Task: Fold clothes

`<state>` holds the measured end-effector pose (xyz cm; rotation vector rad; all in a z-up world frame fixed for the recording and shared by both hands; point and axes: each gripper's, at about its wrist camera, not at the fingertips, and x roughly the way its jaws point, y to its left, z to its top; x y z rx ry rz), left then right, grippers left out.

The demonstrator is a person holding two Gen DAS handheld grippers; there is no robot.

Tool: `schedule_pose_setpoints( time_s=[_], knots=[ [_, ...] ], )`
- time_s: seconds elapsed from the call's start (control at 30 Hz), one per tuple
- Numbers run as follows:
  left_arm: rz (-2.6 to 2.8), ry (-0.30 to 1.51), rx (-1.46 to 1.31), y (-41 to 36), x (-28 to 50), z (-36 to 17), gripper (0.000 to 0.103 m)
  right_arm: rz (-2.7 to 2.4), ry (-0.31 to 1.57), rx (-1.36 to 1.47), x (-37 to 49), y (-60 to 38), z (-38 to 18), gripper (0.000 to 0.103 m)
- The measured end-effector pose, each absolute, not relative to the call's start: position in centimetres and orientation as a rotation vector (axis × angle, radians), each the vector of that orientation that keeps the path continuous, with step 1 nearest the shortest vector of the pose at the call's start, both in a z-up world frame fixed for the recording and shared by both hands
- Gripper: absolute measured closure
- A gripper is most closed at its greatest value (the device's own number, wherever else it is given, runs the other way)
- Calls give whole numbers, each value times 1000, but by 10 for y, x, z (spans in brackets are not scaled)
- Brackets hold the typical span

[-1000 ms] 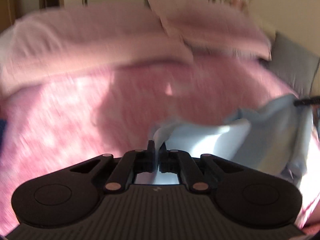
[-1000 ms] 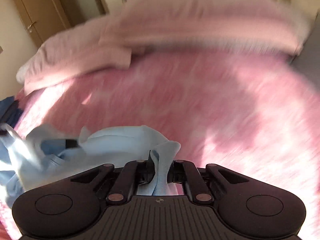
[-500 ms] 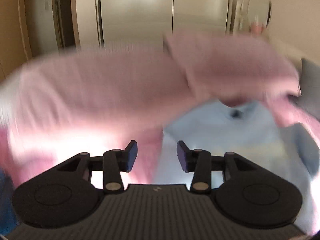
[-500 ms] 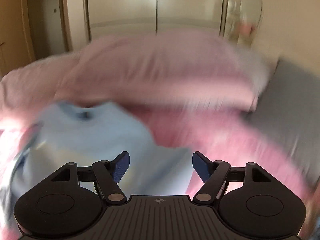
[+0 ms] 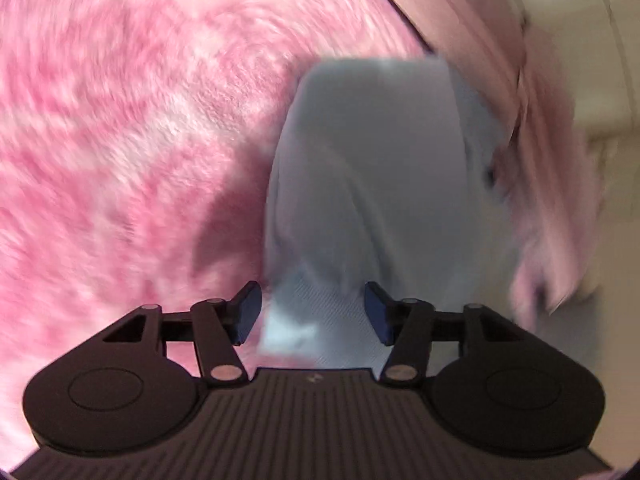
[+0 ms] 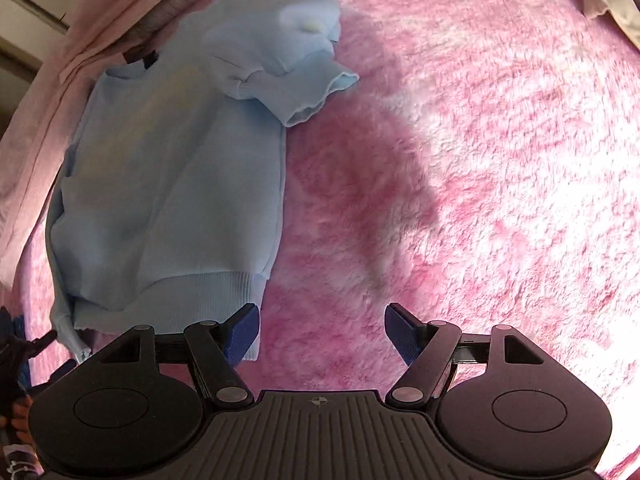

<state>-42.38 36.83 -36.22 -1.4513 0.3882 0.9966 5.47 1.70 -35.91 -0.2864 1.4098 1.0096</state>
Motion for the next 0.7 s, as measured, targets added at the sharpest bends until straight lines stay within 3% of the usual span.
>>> schedule_pose_setpoints(
  time_s=[0.07,0.13,0.3,0.4,0.47,0.57,0.63,0.7],
  knots=[
    [979,317,-1467,377,-428,-363,95,1000,1396,-285,59,23,-359,30],
    [966,253,-1440,388,-431,-355,96,1004,1369,-291,57,39,-354,30],
    [1190,-34,-1194,434,-507,-261,95,1005,1286,-327,62,45,-345,30],
    [1395,-30,-1080,457,-542,-225,92,1000,1281,-305,61,44,-346,30],
    [1409,151,-992,461,-535,-219,90,1006,1292,-294,54,43,-349,30],
    [1232,478,-972,445,-494,-249,76,1046,1309,-298,37,41,-356,30],
    [1078,595,-1012,426,-464,-280,75,1066,1319,-280,28,40,-361,30],
    [994,592,-1058,419,-437,-308,74,1057,1332,-239,25,39,-365,30]
  ],
)
